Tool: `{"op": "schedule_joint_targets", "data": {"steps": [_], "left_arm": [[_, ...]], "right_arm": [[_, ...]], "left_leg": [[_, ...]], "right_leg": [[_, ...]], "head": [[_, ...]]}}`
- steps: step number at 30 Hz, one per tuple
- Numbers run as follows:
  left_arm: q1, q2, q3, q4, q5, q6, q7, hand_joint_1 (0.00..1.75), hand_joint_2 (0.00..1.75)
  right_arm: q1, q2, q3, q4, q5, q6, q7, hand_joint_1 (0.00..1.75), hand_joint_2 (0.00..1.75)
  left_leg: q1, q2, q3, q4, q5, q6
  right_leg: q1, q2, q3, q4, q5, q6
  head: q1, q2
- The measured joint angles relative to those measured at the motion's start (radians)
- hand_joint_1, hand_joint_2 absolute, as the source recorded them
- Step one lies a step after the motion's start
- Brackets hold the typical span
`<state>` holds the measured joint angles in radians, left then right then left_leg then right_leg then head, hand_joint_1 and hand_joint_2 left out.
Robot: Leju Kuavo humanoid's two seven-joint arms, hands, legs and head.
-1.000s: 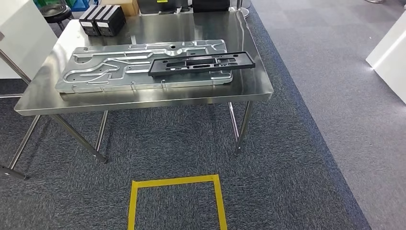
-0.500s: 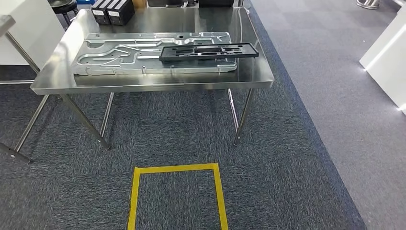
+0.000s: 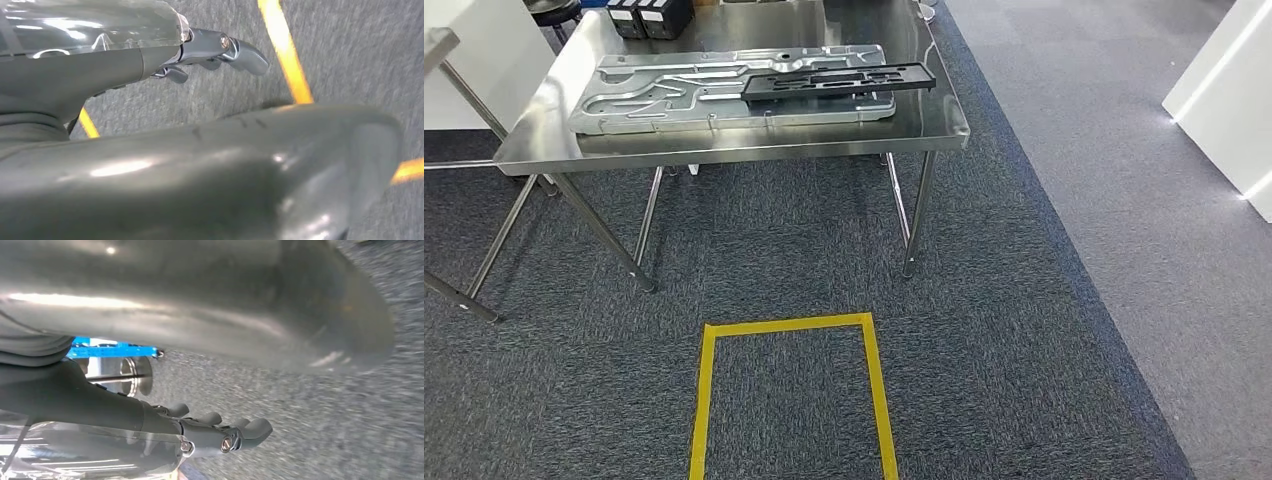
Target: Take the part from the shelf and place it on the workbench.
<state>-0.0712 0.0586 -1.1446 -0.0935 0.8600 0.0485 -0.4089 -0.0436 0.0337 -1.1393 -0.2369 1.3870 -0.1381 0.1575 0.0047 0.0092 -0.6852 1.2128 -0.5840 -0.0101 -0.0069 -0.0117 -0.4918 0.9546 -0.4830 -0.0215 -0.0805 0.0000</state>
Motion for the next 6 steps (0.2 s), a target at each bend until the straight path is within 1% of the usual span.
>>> {"op": "schedule_joint_targets", "data": {"steps": [1,2,3,4,5,6], "left_arm": [[0.000,0.000,0.000,0.000,-0.001,0.000,0.000,0.00,0.00],[0.000,0.000,0.000,0.000,-0.001,0.000,0.000,0.00,0.00],[-0.001,0.000,0.000,0.000,-0.001,0.000,0.000,0.00,0.00],[-0.001,0.000,0.000,0.000,-0.001,0.000,0.000,0.00,0.00],[-0.003,0.000,0.000,0.000,-0.001,0.000,0.000,0.00,0.00],[-0.004,0.000,0.000,0.000,-0.001,0.000,0.000,0.00,0.00]], "right_arm": [[0.001,0.000,0.000,0.000,0.000,0.000,0.000,0.00,0.00],[0.001,0.000,0.000,0.000,0.000,0.000,0.000,0.00,0.00],[0.002,0.000,0.000,0.000,0.000,0.000,0.000,0.00,0.00],[0.002,0.000,0.000,0.000,0.000,0.000,0.000,0.00,0.00],[0.002,0.000,0.000,0.000,0.000,0.000,0.000,0.00,0.00],[0.001,0.000,0.000,0.000,0.000,0.000,0.000,0.00,0.00]], "left_leg": [[0.001,0.000,-0.005,0.057,-0.017,-0.003],[0.001,0.000,0.005,0.087,-0.006,-0.004],[0.002,0.000,0.031,0.082,0.023,-0.004],[0.002,0.000,0.073,0.043,0.052,-0.004],[0.002,-0.001,0.133,-0.025,0.065,-0.003],[0.002,-0.001,0.164,-0.063,0.071,-0.002]], "right_leg": [[0.001,0.000,-0.021,0.004,0.013,0.001],[0.001,0.000,-0.044,0.011,0.025,0.003],[0.000,0.000,-0.067,0.019,0.036,0.005],[-0.002,0.000,-0.088,0.029,0.045,0.009],[-0.002,0.001,-0.107,0.039,0.053,0.014],[-0.002,0.001,-0.116,0.045,0.057,0.016]], "head": [[0.000,0.000],[0.000,0.000],[0.000,0.000],[0.000,0.000],[0.000,0.000],[0.000,0.000]]}}
